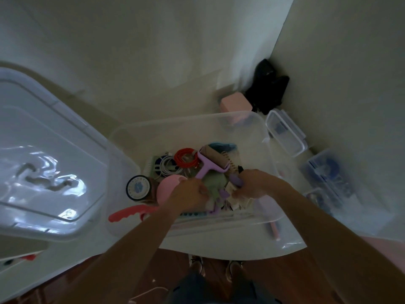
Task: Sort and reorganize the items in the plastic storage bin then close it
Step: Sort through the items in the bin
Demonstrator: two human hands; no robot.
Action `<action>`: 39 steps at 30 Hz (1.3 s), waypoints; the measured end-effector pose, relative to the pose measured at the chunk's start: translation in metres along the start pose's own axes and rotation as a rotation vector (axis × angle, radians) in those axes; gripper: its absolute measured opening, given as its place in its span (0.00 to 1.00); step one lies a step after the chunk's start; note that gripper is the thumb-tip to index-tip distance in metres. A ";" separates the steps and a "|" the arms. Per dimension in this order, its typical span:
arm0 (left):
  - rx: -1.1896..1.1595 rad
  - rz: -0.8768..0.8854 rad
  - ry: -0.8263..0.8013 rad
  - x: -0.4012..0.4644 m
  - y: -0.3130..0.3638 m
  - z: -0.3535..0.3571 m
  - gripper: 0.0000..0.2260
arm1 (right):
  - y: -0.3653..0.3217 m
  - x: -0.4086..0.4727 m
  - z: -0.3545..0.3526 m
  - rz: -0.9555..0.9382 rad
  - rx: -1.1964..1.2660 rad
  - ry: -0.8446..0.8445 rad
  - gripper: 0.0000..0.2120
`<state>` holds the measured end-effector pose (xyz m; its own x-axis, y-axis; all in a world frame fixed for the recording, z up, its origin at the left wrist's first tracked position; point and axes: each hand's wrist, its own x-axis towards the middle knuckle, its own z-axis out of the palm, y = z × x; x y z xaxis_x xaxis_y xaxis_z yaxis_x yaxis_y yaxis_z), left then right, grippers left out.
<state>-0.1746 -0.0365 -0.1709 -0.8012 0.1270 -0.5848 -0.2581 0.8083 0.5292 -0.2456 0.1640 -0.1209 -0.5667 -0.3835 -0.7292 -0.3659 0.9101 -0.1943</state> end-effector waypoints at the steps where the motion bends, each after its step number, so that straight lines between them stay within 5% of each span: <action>1: -0.075 -0.038 0.002 -0.002 0.003 0.002 0.15 | 0.000 -0.001 0.001 -0.005 0.031 -0.011 0.14; 5: -0.891 -0.317 -0.196 -0.001 0.027 0.005 0.14 | 0.002 -0.003 0.005 0.018 0.293 -0.011 0.08; 8: -1.231 -0.326 -0.266 -0.002 0.038 0.003 0.23 | -0.005 -0.007 -0.001 0.011 0.641 0.090 0.15; 10: -1.377 -0.331 -0.300 0.000 0.045 0.005 0.27 | -0.015 -0.008 0.001 -0.031 0.591 0.180 0.12; 14: -1.240 -0.384 -0.148 -0.012 0.047 0.000 0.17 | -0.028 -0.017 0.009 -0.124 0.799 0.242 0.14; 17: -1.124 -0.397 -0.040 -0.019 0.029 -0.011 0.12 | -0.019 -0.019 0.014 0.006 0.872 0.257 0.13; 23: -1.369 -0.420 0.108 -0.012 0.015 -0.026 0.05 | -0.013 -0.002 0.038 -0.064 0.122 0.142 0.21; 27: -1.435 -0.422 0.110 -0.007 0.013 -0.025 0.04 | -0.009 0.000 0.038 -0.098 0.422 -0.070 0.14; 30: -1.443 -0.417 0.104 -0.003 0.014 -0.023 0.03 | -0.003 0.010 0.027 -0.005 0.499 0.237 0.06; 33: -1.472 -0.410 0.113 0.002 0.011 -0.020 0.06 | -0.003 0.037 0.008 0.142 0.526 0.488 0.13; 39: -1.530 -0.382 0.133 0.010 0.006 -0.015 0.08 | 0.003 0.102 0.017 0.206 0.362 0.235 0.17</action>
<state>-0.1925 -0.0391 -0.1645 -0.5824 -0.0555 -0.8110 -0.6595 -0.5511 0.5113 -0.2921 0.1306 -0.2065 -0.7674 -0.1763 -0.6165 0.0288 0.9510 -0.3079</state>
